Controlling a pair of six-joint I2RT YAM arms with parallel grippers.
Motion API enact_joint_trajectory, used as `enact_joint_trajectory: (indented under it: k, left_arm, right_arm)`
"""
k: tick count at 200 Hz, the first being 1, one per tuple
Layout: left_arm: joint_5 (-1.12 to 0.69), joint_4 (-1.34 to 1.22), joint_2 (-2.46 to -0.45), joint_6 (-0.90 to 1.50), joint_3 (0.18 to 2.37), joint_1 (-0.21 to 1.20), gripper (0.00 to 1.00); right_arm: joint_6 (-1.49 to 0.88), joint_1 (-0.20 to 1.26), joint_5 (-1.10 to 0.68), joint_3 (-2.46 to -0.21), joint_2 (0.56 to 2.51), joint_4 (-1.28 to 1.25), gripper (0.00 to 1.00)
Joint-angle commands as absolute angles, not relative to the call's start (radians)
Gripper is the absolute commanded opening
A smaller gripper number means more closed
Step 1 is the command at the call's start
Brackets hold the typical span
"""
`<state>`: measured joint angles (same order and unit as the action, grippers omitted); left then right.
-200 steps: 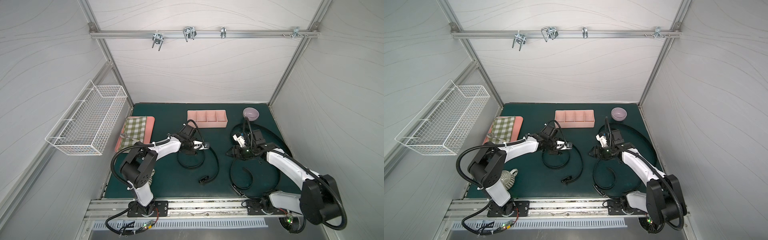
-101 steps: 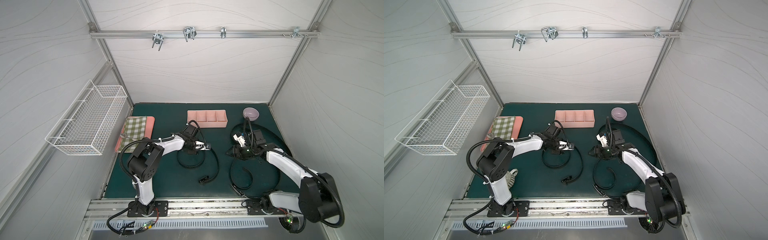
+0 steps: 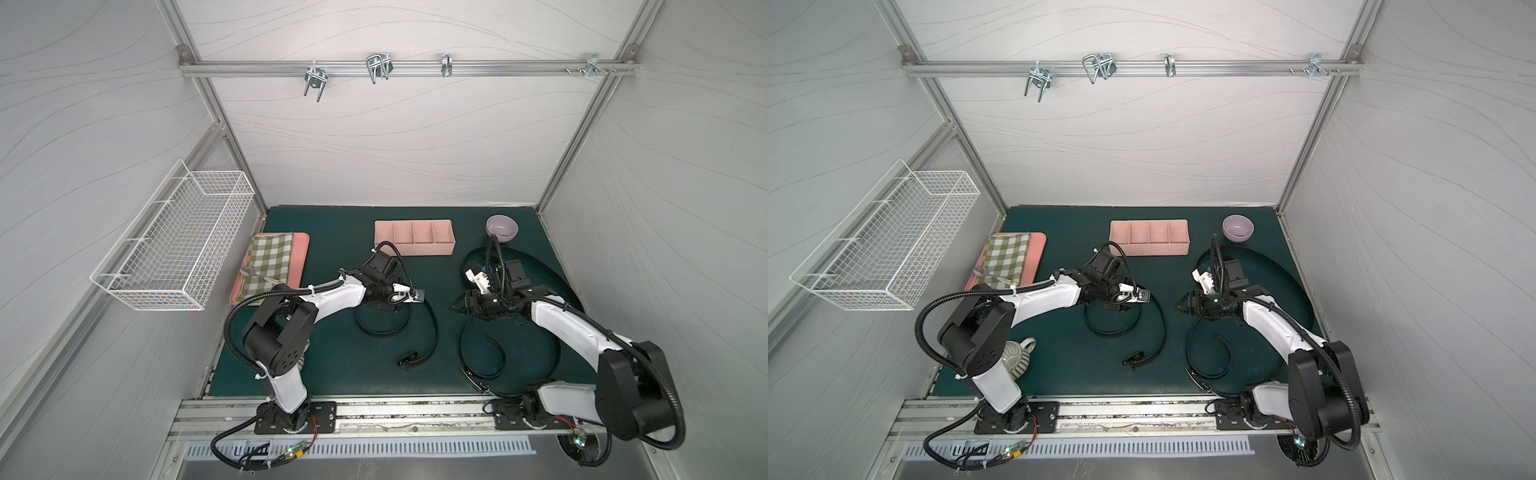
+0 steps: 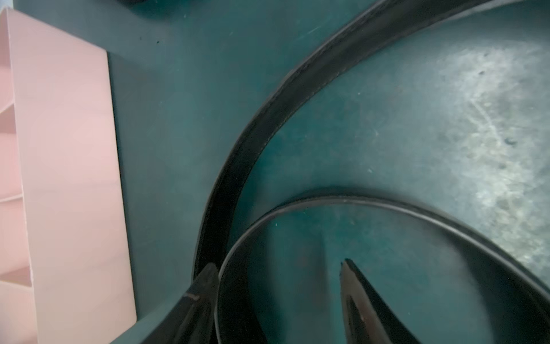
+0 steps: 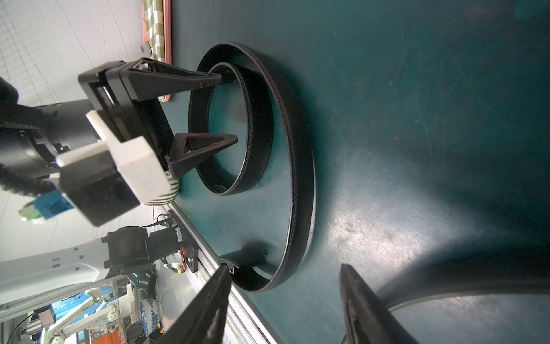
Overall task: Place the belts into the storage roll
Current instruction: Roll the belt at the center of the board.
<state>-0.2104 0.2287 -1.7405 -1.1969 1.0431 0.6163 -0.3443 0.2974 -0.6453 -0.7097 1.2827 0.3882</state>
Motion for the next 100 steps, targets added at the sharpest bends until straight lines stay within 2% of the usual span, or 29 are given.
enact_joint_trajectory:
  k: [1,100]
  left_arm:
    - [-0.237,0.235,-1.765,-1.244,1.085,0.629,0.59]
    - [-0.218,0.246,-1.868,-1.285,1.153,0.646,0.57]
  right_arm:
    - [-0.345,0.285,-0.666,-0.697,1.288,0.372,0.61]
    - [-0.352,0.262,-0.687,-0.687,1.291,0.360,0.61]
